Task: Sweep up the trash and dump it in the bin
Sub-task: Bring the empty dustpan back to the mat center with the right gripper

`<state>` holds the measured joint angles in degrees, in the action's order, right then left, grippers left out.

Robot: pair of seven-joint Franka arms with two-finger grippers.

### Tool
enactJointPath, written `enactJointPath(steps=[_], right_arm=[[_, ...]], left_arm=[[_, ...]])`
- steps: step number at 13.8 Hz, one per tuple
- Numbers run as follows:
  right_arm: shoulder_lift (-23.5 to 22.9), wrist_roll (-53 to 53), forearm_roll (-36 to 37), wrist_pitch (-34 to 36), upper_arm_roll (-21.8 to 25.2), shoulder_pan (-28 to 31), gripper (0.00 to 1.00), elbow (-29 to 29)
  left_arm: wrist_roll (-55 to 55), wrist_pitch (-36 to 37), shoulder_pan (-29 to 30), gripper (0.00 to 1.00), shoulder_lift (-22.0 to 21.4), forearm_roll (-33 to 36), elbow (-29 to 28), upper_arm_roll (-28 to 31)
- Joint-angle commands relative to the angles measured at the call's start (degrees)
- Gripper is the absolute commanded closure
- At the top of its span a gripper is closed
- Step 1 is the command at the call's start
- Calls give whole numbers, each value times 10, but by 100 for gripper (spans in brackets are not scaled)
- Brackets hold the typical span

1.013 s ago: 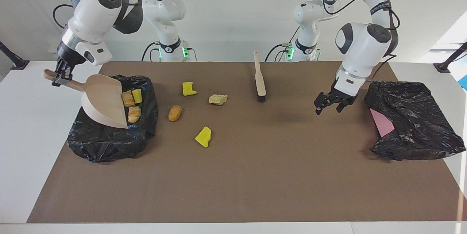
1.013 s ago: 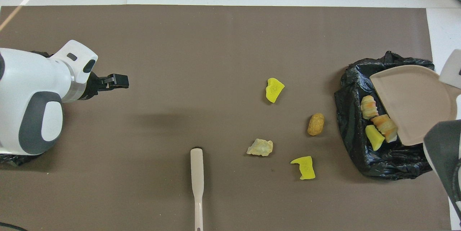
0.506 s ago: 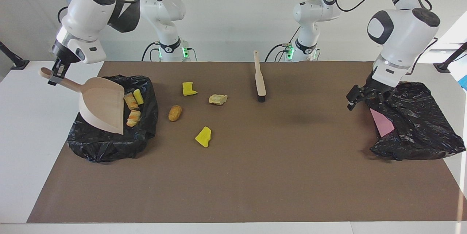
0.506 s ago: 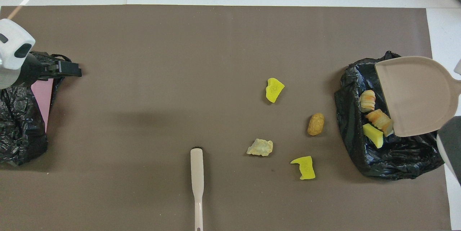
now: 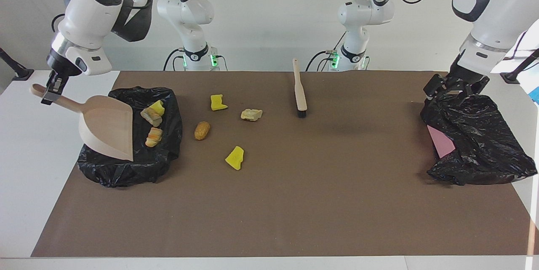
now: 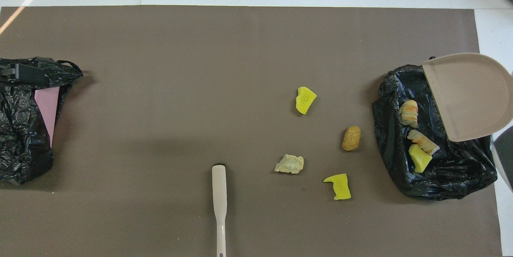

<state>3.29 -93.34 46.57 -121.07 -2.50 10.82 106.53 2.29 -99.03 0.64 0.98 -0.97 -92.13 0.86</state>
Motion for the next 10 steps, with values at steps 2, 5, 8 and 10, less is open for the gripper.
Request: enactJointPath(steps=[2,5,8,10], right_arm=[[-21,53,-72,59,-9,-22,100,-45],[-30,185,-121,127,-13,-83,100,-74],[-74,354,-205,196,-13,-133,100,-135],[-114,470,-237,219,-13,-176,100,-174]], left_arm=[[3,48,-22,0,-24,15,8,12],[2,80,-13,0,-37,10,7,5],[2,83,-17,0,-44,9,-1,5],[3,91,-18,0,-51,9,-10,5]])
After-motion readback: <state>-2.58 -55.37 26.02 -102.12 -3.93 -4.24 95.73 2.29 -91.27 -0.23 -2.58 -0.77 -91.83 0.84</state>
